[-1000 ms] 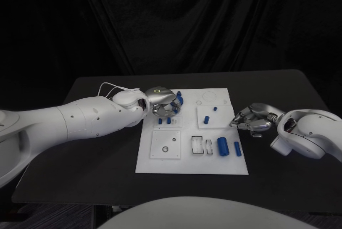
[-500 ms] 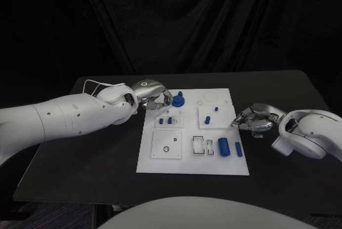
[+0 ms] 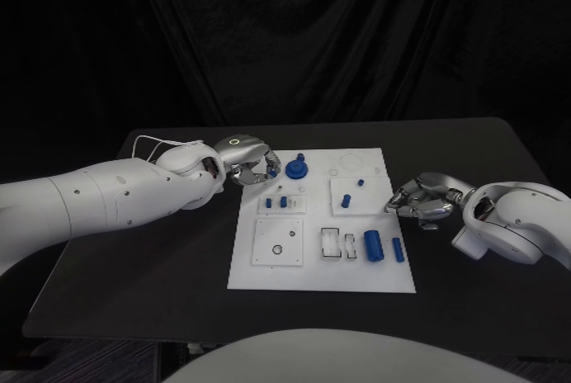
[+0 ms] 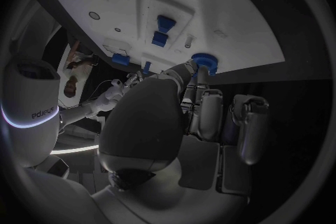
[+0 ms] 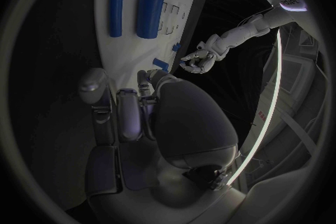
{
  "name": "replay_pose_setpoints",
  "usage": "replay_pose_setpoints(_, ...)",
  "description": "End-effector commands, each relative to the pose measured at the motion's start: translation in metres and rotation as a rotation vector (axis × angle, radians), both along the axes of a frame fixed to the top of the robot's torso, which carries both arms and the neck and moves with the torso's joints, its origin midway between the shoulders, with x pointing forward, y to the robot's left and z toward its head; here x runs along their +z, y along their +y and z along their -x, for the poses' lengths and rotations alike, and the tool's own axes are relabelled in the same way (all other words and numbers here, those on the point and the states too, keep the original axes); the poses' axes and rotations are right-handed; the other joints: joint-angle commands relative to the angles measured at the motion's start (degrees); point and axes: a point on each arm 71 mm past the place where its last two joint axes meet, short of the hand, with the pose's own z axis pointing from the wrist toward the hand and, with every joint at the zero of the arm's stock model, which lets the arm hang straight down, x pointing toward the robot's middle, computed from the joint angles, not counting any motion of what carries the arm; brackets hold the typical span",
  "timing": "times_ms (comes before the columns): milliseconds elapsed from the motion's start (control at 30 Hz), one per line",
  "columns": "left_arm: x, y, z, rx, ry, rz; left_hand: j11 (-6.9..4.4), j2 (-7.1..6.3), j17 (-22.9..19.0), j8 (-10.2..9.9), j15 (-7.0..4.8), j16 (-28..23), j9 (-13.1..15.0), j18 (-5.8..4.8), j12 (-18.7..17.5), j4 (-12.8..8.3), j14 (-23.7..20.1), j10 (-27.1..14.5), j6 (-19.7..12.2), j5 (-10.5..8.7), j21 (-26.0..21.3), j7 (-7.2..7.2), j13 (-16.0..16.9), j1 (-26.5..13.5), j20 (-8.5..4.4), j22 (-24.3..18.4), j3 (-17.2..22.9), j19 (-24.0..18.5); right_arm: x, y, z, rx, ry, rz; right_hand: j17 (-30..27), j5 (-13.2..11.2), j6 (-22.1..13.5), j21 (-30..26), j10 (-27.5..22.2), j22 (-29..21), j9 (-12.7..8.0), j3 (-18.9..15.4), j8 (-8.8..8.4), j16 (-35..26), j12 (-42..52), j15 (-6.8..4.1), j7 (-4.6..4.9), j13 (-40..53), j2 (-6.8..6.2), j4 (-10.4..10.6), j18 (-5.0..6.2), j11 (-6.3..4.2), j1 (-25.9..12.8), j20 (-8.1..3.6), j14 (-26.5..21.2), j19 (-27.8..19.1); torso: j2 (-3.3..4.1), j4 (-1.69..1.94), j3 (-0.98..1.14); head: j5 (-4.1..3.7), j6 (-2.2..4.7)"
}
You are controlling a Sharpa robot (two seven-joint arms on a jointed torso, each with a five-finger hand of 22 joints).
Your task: Assemble the parts on the task board
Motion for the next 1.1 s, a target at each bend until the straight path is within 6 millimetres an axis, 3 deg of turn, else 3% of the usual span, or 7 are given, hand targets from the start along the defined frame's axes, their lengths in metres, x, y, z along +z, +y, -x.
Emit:
replay_pose_setpoints(33,-0.005,-0.003,0.001,-0.002,0.030,-0.013,0.24,-0.19,-0.04,-0.04,0.16,-0.31,0.09,-0.78,-0.26,0.46,-0.31,0.30,0.00,-0.17,0.17,0.29,-0.08,-0.23,-0.54,15.08,-0.05,6.03,-0.002,-0.001,0.001,0.000,0.015,0.011,2.17,0.27,0.03,-0.28,-0.31,4.51,0.08,0.45,0.21,-0.29,0.06,0.14,-0.21,7.36,-0.34,0.02,0.77,-0.13,0.05,-0.13,0.64,0.18,-0.05,-0.01,-0.06,0.10,-0.01)
replay_pose_setpoints(567,-0.016,-0.010,0.003,-0.012,0.070,-0.027,0.24,-0.19,-0.06,-0.09,0.22,-0.32,0.05,-0.78,-0.29,0.53,-0.32,0.38,-0.04,-0.24,0.17,0.32,-0.11,-0.30,-0.53,15.08,-0.06,6.03,-0.002,0.000,0.001,0.002,0.017,0.011,2.17,0.27,0.03,-0.28,-0.31,4.51,0.08,0.45,0.21,-0.29,0.06,0.14,-0.21,7.36,-0.34,0.02,0.77,-0.13,0.05,-0.13,0.64,0.18,-0.01,-0.11,0.12,0.21,-0.01)
replay_pose_setpoints(1100,-0.020,-0.014,0.002,-0.016,0.091,-0.036,0.25,-0.20,-0.13,-0.17,0.27,-0.37,0.00,-0.78,-0.32,0.54,-0.37,0.43,-0.12,-0.31,0.17,0.34,-0.14,-0.31,-0.51,15.08,-0.06,6.03,-0.002,0.001,0.001,0.003,0.021,0.013,2.12,0.28,-0.02,-0.44,-0.38,4.48,0.08,0.54,0.23,-0.33,0.01,0.15,-0.19,7.30,-0.33,0.02,0.78,-0.12,0.07,-0.13,0.60,0.14,-0.10,-0.09,0.06,0.07,-0.01)
